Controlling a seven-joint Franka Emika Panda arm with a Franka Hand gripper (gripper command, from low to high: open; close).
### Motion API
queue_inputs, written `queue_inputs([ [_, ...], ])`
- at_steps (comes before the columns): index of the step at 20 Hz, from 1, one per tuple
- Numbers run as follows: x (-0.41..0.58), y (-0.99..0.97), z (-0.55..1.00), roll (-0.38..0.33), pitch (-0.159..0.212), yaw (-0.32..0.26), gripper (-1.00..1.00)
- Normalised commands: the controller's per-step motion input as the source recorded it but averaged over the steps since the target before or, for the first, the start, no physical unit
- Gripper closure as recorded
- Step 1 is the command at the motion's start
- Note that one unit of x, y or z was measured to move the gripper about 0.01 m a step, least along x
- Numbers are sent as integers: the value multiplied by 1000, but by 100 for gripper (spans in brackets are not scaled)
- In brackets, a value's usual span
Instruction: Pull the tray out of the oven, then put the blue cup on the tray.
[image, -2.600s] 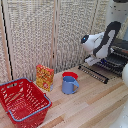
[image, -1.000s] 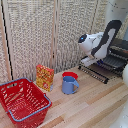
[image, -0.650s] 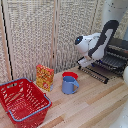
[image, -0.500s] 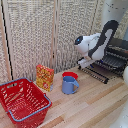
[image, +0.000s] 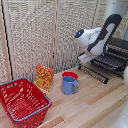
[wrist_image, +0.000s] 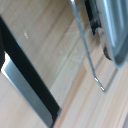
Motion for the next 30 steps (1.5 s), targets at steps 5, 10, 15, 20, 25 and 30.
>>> queue_inputs([
  [5,0,187,519,214,0,-92,-100],
  [10,0,303,348,268,0,-81,-100],
  [15,23,383,241,301,0,-54,-100],
  [20,102,436,220,306,0,-11,-100],
  [25,47,530,254,286,0,0,-100],
  [30,0,580,102,243,0,0,-100],
])
